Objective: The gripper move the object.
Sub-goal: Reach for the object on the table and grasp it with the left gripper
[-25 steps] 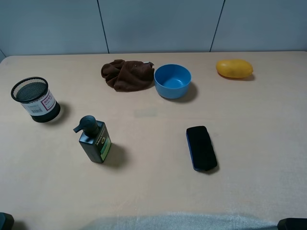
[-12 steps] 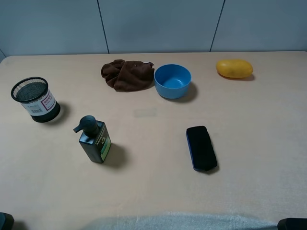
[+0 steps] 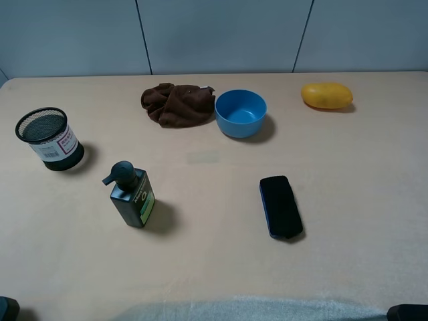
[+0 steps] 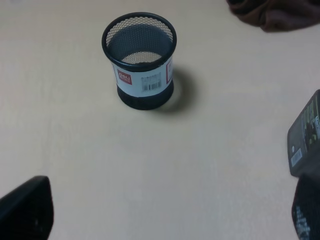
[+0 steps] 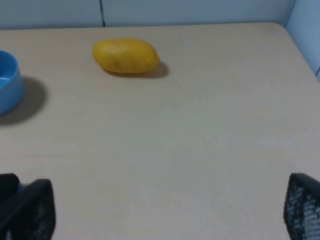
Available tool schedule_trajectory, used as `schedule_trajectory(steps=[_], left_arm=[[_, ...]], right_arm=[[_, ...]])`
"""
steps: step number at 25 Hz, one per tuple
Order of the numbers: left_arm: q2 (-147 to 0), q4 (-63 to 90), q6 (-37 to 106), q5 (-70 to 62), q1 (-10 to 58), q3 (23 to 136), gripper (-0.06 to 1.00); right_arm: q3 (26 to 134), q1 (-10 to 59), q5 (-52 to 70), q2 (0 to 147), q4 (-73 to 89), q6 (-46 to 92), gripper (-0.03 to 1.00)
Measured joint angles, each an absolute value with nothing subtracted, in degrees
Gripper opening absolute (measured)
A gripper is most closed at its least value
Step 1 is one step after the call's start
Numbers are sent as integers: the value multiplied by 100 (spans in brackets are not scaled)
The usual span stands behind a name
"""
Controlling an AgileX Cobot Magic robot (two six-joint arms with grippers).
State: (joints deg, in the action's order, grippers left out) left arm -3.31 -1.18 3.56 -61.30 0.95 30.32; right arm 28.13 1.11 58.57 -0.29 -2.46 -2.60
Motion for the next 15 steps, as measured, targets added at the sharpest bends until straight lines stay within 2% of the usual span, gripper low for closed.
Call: schedule_trajectory(steps=[15], left_arm=[[-3000, -95, 513, -6083, 95, 3959, 95]], right_arm=[[2813, 111, 5863, -29, -246, -260, 69]])
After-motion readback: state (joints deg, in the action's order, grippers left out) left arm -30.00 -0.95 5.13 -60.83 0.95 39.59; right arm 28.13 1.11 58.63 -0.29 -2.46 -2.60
